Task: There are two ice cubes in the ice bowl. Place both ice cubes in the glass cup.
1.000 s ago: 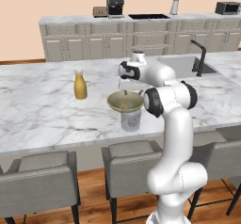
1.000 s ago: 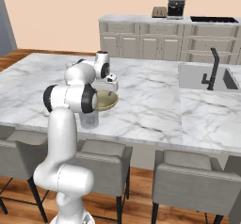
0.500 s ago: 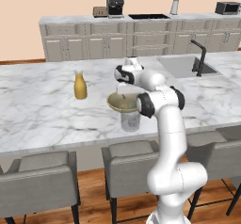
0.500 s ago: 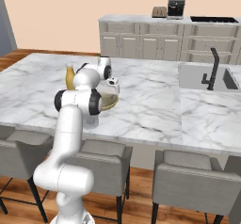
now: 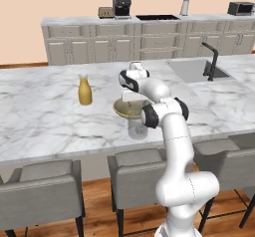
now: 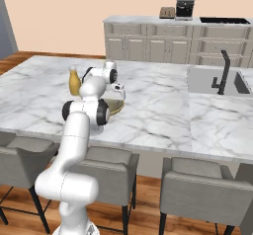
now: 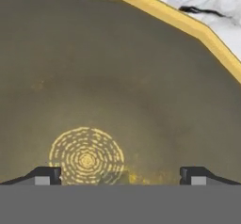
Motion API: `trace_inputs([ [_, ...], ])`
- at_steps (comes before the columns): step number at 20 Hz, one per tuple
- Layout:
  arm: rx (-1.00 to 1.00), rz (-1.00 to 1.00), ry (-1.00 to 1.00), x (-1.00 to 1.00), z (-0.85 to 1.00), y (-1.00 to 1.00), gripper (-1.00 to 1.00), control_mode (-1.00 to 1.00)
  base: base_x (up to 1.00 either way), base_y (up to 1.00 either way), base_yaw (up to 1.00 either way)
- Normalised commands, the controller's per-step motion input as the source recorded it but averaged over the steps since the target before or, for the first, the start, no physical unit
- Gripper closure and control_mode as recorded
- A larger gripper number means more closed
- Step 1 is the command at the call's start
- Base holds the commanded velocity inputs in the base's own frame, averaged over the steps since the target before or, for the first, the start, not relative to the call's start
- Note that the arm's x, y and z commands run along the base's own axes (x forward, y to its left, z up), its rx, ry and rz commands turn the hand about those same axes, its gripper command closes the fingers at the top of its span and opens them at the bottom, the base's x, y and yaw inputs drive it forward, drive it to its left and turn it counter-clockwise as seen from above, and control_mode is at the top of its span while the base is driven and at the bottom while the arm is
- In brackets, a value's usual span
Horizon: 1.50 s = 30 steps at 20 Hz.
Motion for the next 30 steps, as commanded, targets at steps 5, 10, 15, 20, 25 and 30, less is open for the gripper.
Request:
trace_inputs([
  [5,0.0,0.01,-0.09,-0.6,-0.03,0.0,-1.0,-1.0,0.0,0.0,0.0],
  [10,0.0,0.04,-0.42,-1.0,0.11,-0.01,-1.0,-1.0,0.0,0.0,0.0],
  [15,0.0,0.06,-0.29,-1.0,-0.49,0.04,-1.0,-1.0,0.0,0.0,0.0],
  [20,0.04,0.0,-0.19,-0.18,-0.03,-0.06,-1.0,-1.0,0.0,0.0,0.0],
  [25,0.04,0.0,0.0,0.39,0.0,-0.08,-1.0,-1.0,0.0,0.0,0.0],
  [30,0.0,0.0,0.05,0.75,0.0,0.0,-1.0,-1.0,0.0,0.0,0.0],
])
